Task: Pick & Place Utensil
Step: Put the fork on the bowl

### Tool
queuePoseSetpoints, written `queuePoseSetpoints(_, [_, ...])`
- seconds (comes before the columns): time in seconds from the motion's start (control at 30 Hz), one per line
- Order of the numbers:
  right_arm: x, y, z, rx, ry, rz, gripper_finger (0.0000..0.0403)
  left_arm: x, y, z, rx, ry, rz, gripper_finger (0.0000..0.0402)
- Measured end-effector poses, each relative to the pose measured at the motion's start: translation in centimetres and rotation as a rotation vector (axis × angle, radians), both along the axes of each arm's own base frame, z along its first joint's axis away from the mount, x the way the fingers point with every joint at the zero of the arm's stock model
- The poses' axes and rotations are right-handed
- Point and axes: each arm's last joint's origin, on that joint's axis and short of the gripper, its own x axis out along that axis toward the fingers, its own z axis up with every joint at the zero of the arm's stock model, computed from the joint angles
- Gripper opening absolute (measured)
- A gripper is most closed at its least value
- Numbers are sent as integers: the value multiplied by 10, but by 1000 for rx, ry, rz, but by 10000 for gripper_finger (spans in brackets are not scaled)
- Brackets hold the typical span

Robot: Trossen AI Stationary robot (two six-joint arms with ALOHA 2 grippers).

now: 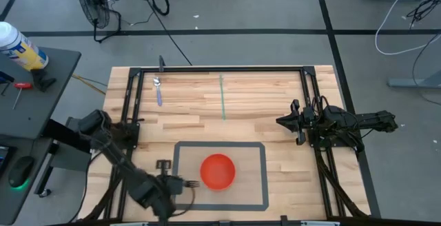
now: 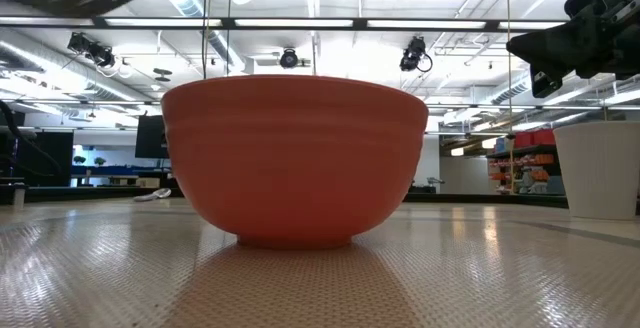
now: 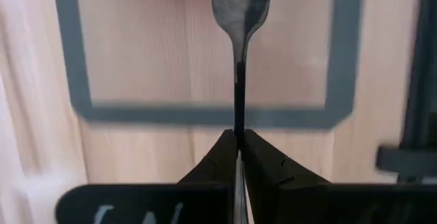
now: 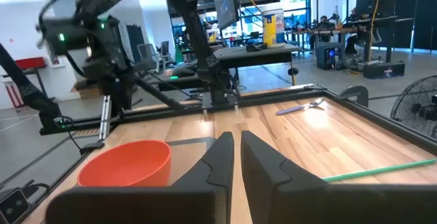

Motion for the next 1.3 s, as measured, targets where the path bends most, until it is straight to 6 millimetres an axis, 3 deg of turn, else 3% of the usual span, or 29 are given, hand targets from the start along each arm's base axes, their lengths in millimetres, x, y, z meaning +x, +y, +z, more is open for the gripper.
queuePoseSetpoints(0.2, [0, 0, 0, 0, 0, 0, 35, 46, 38, 22, -73, -27, -11, 18])
queuePoseSetpoints(0.43, [0, 0, 0, 0, 0, 0, 35, 82, 80, 26, -202, -47, 7, 18])
queuePoseSetpoints(0.57, [0, 0, 0, 0, 0, 0, 35, 98, 94, 22, -253, -45, 6, 18])
queuePoseSetpoints(0.83, [0, 0, 0, 0, 0, 0, 35, 136, 82, 8, -176, 141, -108, 18])
queuePoseSetpoints(0.97, [0, 0, 0, 0, 0, 0, 35, 138, 78, 0, -111, 222, -127, 18])
queuePoseSetpoints(1.3, [0, 0, 0, 0, 0, 0, 35, 145, 81, -15, -72, 158, -109, 18])
